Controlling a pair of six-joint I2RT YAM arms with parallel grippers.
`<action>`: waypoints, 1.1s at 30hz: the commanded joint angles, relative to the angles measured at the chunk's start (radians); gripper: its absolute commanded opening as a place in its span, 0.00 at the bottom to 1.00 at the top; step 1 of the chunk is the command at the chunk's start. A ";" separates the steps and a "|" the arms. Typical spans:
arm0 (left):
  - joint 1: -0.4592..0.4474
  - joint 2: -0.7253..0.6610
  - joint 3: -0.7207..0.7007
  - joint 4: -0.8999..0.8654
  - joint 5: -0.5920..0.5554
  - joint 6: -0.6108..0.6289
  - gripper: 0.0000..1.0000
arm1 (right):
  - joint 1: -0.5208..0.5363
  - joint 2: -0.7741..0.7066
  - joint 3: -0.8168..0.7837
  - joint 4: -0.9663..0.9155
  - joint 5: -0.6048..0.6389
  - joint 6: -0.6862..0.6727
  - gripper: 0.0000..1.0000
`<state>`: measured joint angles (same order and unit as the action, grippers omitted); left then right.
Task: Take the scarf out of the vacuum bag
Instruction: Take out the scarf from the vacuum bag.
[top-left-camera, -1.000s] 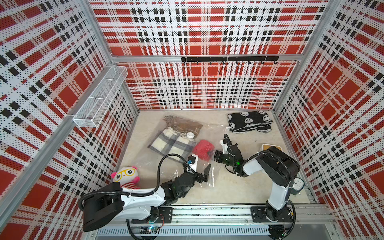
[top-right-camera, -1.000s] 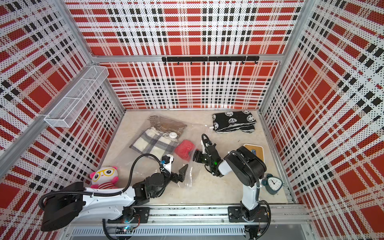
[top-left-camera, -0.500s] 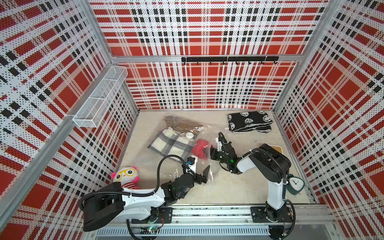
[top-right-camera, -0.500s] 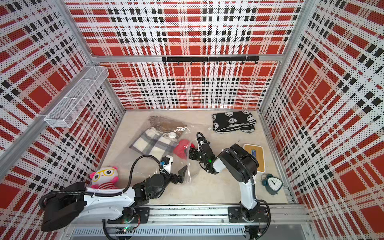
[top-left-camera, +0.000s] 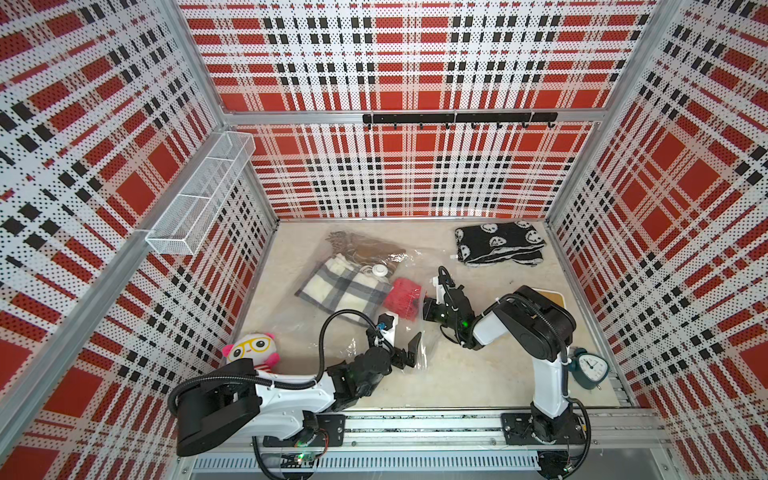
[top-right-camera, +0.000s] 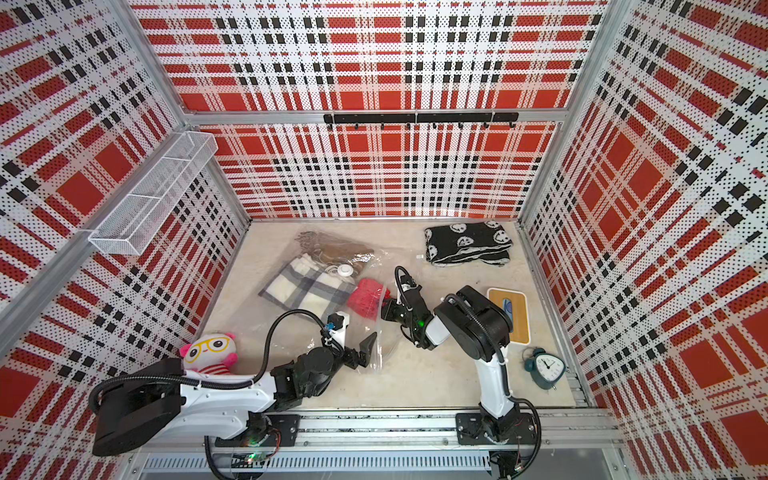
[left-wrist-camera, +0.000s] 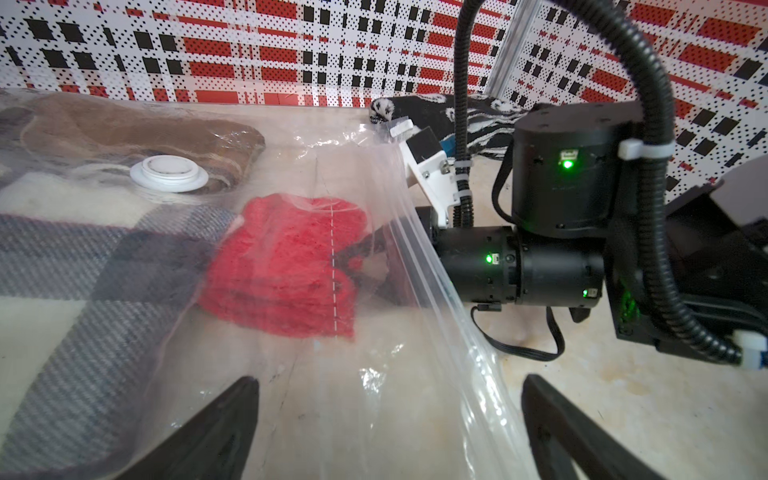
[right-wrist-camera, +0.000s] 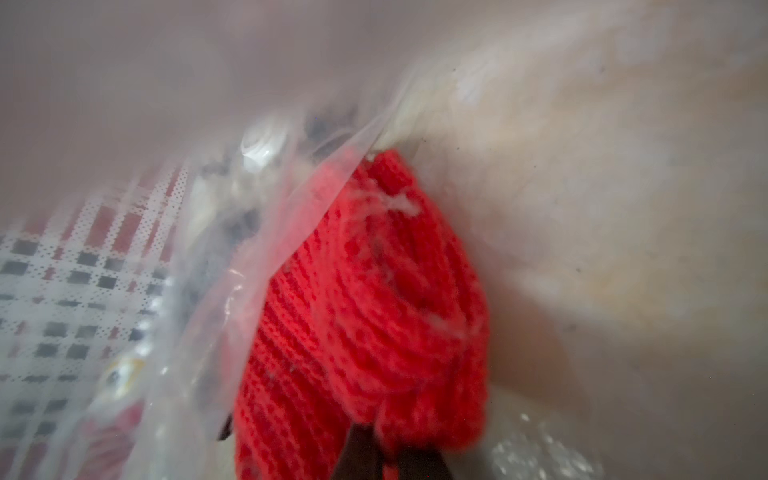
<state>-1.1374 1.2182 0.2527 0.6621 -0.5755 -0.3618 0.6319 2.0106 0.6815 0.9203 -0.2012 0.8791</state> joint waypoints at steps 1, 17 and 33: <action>0.005 -0.003 0.023 0.028 0.006 0.006 1.00 | -0.031 -0.043 -0.042 -0.025 -0.025 -0.048 0.02; 0.022 -0.006 0.008 0.040 0.009 0.003 1.00 | -0.172 -0.201 0.022 -0.432 -0.122 -0.357 0.04; 0.030 0.009 0.010 0.050 0.026 -0.002 1.00 | -0.199 -0.196 0.033 -0.389 -0.164 -0.256 0.69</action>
<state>-1.1114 1.2190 0.2535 0.6804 -0.5533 -0.3618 0.4355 1.7802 0.6865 0.5335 -0.3813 0.5957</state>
